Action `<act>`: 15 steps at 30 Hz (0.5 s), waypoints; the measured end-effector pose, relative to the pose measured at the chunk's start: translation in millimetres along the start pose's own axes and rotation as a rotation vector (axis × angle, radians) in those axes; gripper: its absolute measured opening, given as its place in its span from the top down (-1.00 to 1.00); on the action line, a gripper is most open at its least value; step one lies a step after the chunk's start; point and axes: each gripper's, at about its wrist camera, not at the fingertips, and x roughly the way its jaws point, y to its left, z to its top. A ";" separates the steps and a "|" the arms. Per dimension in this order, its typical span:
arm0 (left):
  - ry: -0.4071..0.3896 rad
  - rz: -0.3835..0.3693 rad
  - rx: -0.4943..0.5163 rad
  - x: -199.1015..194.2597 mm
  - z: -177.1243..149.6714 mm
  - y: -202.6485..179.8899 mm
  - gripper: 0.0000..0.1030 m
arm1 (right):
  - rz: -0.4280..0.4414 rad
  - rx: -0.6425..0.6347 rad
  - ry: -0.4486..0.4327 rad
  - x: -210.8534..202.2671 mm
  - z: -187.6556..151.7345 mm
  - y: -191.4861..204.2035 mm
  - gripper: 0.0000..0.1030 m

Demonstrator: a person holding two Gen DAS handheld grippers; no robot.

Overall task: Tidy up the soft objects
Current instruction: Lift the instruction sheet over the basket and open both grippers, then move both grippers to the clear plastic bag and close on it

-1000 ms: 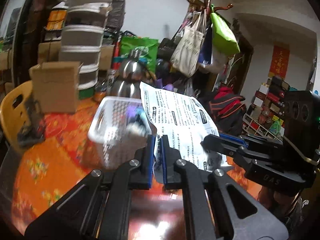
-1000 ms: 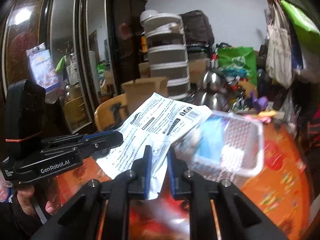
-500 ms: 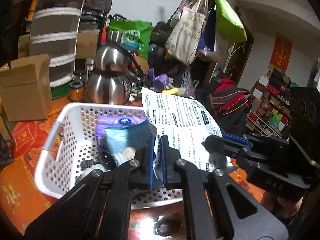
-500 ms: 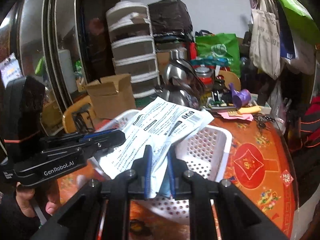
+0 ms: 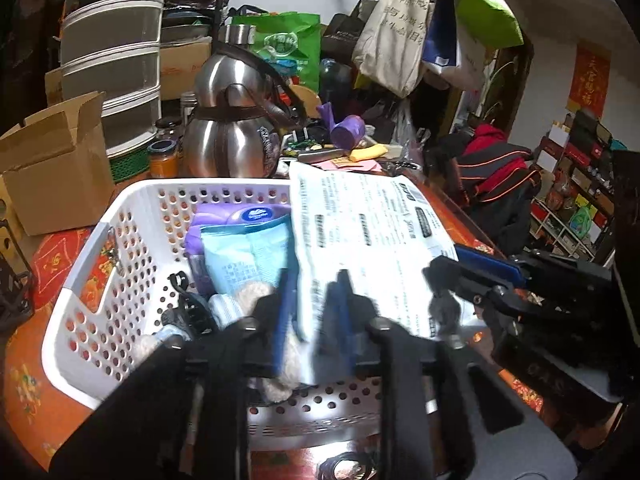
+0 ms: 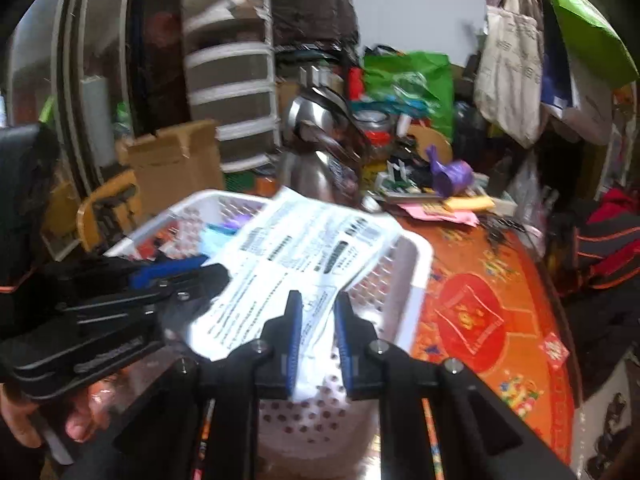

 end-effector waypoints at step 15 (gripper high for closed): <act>-0.041 -0.002 -0.013 -60.5 -20.6 17.8 -0.33 | -0.006 0.076 -0.064 -42.3 -13.7 -2.3 -0.38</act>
